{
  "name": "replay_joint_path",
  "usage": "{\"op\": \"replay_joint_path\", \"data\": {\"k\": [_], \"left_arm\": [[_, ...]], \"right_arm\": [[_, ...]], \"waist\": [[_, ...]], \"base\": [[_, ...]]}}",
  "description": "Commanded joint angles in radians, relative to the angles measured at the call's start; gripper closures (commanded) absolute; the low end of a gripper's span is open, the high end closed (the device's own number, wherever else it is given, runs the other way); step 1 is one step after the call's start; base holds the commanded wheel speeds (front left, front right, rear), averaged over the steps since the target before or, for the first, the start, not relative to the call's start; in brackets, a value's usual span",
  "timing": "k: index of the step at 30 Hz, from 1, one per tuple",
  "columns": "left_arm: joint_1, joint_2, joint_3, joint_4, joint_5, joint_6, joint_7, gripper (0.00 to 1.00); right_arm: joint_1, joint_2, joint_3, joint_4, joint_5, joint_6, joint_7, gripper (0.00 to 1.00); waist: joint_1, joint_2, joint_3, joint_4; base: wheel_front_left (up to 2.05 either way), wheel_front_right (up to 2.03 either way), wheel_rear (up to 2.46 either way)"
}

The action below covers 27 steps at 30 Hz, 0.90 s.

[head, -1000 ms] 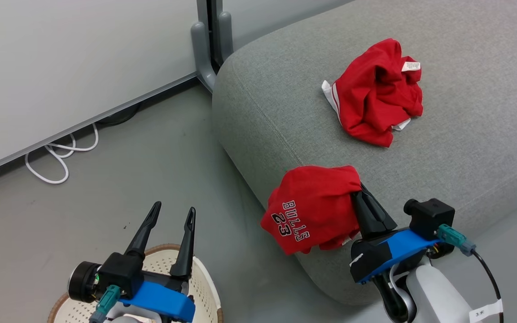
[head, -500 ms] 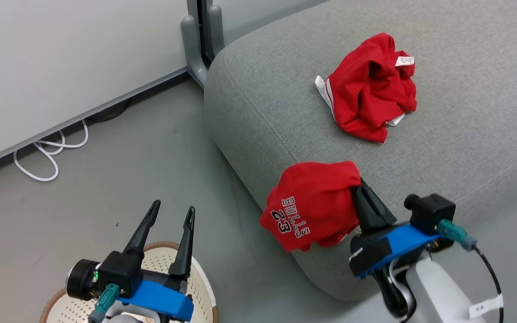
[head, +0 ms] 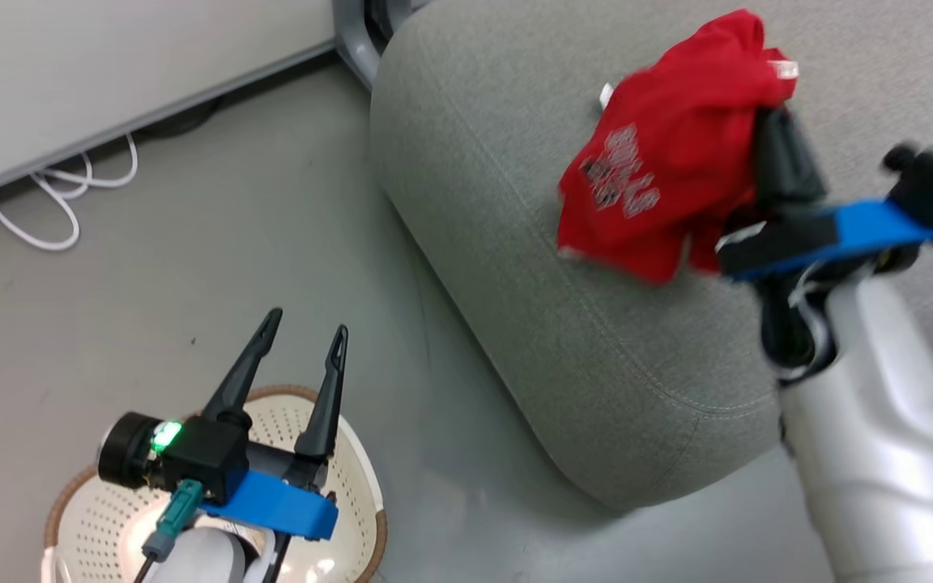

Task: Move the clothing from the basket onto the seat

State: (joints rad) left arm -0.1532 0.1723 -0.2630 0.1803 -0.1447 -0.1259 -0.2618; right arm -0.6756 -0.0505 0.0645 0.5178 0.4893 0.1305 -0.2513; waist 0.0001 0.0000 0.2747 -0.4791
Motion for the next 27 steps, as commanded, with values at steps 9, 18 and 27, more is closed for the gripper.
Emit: {"op": "replay_joint_path", "data": {"k": [9, 18, 27], "left_arm": [[-0.09, 0.064, -0.017, -0.085, 0.031, -0.007, -0.005, 0.0], [-0.168, 0.108, -0.042, -0.15, 0.042, -0.007, 0.019, 0.0], [-0.216, 0.131, -0.048, -0.224, 0.052, -0.002, 0.036, 0.0]], "right_arm": [[-0.314, -0.03, -0.274, -0.037, -0.155, 0.001, 0.097, 1.0], [-0.489, -0.099, -0.515, -0.06, -0.25, 0.001, 0.17, 1.0], [-0.494, -0.151, -0.731, 0.083, -0.46, 0.001, 0.215, 1.0]], "waist": [[-0.0001, 0.0, 0.205, 0.047], [-0.0001, 0.0, 0.339, 0.091], [-0.0001, 0.0, 0.442, 0.146]], "base": [[0.0, 0.0, 0.0], [0.0, 0.0, 0.0], [0.0, 0.0, 0.0]]}}
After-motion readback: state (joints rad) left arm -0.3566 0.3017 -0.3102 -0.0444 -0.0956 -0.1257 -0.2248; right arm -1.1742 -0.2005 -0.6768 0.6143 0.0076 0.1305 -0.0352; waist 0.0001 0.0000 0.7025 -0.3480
